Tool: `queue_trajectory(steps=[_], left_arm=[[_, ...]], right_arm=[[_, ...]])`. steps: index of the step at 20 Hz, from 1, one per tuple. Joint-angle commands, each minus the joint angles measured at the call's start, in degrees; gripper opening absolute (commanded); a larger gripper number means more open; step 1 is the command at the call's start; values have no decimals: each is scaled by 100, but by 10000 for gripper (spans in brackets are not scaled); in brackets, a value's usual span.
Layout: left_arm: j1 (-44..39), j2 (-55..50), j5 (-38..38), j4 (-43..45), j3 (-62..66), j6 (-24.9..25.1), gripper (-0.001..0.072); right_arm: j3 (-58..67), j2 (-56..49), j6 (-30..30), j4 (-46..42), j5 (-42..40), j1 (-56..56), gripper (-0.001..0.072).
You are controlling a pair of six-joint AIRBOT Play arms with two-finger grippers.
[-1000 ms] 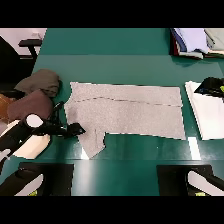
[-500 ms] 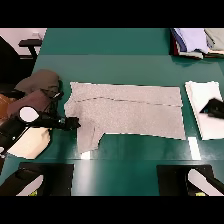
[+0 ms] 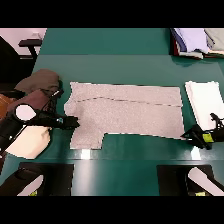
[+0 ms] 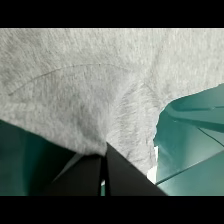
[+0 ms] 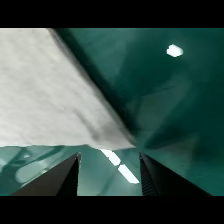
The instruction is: Fold the shirts.
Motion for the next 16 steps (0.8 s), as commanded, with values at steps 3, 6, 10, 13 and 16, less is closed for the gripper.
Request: queue_trajectory(steps=[3, 6, 10, 13, 16], left_arm=[[-2, 4, -59, 103, 11, 7, 26], [-2, 7, -463, 313, 13, 2, 25], [-2, 295, -1185, 551, 11, -48, 24], [-2, 1005, -1606, 560, 13, -323, 24], [-2, 1436, -2214, 560, 13, -649, 24]], right_arm=[[186, -472, -105, 396, -649, 673, 365], [448, -494, -105, 267, -649, 1102, 48], [693, 302, -94, -525, -144, 1327, 13], [898, 1141, -96, -1163, 732, 1327, 13], [1078, 1873, -94, -1158, 914, 1331, 12]])
